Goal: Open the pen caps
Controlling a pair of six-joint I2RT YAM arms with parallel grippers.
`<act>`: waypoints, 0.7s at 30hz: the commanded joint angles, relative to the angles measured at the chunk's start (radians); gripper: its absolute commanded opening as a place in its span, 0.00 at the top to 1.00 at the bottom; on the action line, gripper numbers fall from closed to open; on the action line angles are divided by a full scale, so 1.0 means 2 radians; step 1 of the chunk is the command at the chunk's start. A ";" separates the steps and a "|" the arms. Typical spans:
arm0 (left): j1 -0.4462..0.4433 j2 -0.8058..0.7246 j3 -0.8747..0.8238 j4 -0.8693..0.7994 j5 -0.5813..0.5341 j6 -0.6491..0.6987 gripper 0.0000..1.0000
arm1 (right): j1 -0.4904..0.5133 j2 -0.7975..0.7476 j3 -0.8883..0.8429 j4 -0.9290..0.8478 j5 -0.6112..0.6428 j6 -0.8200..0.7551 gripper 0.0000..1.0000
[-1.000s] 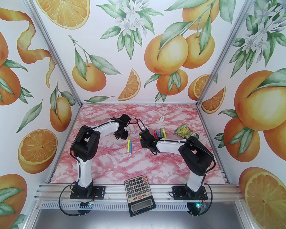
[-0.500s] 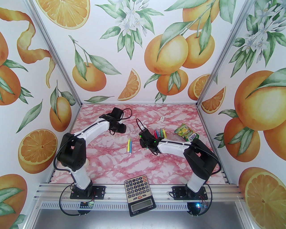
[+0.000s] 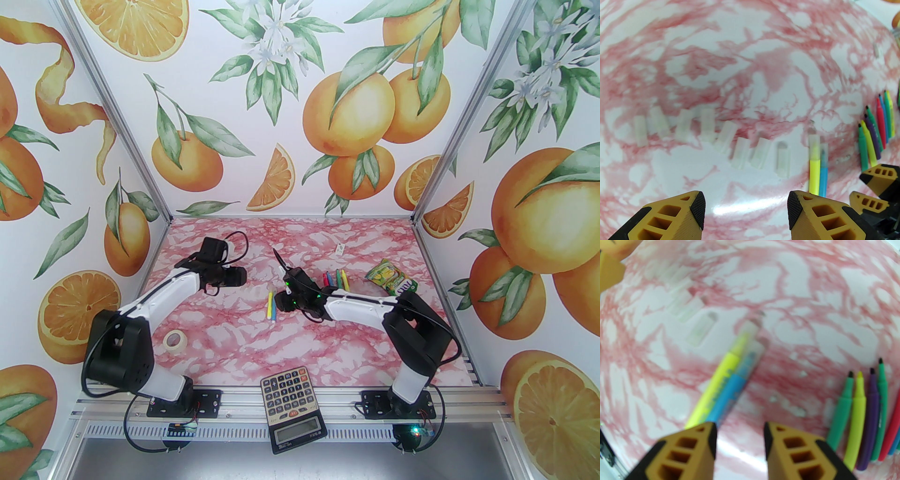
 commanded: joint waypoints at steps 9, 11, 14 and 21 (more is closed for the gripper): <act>0.038 -0.077 -0.070 0.049 0.034 -0.014 0.37 | 0.008 0.054 0.046 -0.032 -0.020 0.008 0.59; 0.042 -0.082 -0.077 0.049 0.036 -0.013 0.37 | 0.009 0.059 0.049 -0.033 -0.021 0.010 0.59; 0.047 -0.089 -0.084 0.049 0.039 -0.012 0.37 | 0.010 0.066 0.052 -0.035 -0.024 0.012 0.59; 0.051 -0.096 -0.093 0.051 0.044 -0.011 0.37 | 0.011 0.077 0.062 -0.045 -0.020 0.013 0.60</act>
